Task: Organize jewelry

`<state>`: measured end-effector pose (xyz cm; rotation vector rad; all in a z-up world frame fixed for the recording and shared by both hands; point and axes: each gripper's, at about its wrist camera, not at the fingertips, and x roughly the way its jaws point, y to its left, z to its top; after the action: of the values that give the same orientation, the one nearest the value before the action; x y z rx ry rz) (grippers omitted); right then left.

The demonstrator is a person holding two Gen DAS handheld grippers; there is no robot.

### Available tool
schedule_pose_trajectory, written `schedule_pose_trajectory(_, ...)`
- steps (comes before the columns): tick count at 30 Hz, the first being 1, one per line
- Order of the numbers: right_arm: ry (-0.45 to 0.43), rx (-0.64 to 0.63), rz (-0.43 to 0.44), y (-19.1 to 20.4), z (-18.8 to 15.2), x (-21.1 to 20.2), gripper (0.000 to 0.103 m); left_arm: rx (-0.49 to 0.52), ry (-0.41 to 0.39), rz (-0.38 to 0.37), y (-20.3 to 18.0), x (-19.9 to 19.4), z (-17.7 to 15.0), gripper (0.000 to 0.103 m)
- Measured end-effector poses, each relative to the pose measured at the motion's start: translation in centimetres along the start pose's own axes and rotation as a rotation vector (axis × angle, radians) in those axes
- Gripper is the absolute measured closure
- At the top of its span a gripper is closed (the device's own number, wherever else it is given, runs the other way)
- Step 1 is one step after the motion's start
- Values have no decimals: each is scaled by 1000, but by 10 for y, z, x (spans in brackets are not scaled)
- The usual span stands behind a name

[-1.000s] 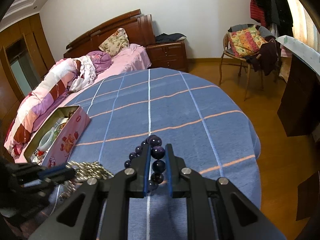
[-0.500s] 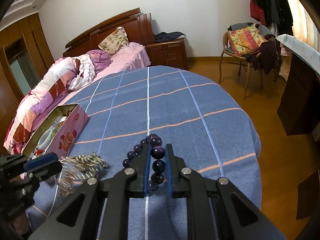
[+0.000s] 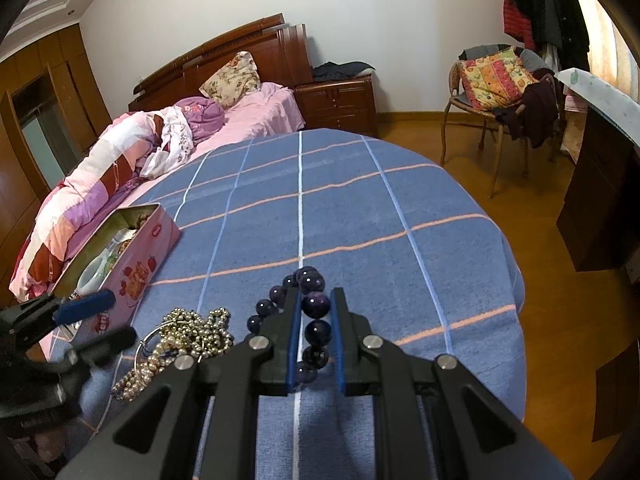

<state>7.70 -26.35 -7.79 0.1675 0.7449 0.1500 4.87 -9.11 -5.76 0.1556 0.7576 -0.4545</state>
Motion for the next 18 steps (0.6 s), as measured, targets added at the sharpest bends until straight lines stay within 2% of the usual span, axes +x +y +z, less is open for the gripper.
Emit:
schedule_pose_trajectory(3,-3,4,0,-1,0,0,86,18,17,-24,-7,7,2,40)
schedule_pose_trajectory(5,-1,6,1,-1,-1,1,86,40,25,-12,-12,14,3,40)
schedule_pose_trajectory(7,1,6,1,-1,-1,2,86,48,50,-12,-15,17,3,49)
schedule_pose_trajectory(8,1,7,2,-1,-1,1,86,50,56,-24,-16,17,2,57)
schedule_pose_trajectory(9,1,6,4,-2,-1,1,86,54,62,-32,-17,15,0,59)
schedule_pose_trajectory(13,2,6,4,-1,-1,1,86,76,96,-42,-22,13,-13,60)
schedule_pose_trajectory(14,3,6,4,-1,-1,1,86,76,106,-39,-22,15,-15,64)
schedule_pose_trajectory(15,4,6,4,-1,-1,0,86,69,116,-33,-21,17,-17,67)
schedule_pose_trajectory(18,2,4,5,-1,1,-3,86,25,107,-33,-11,4,-19,67)
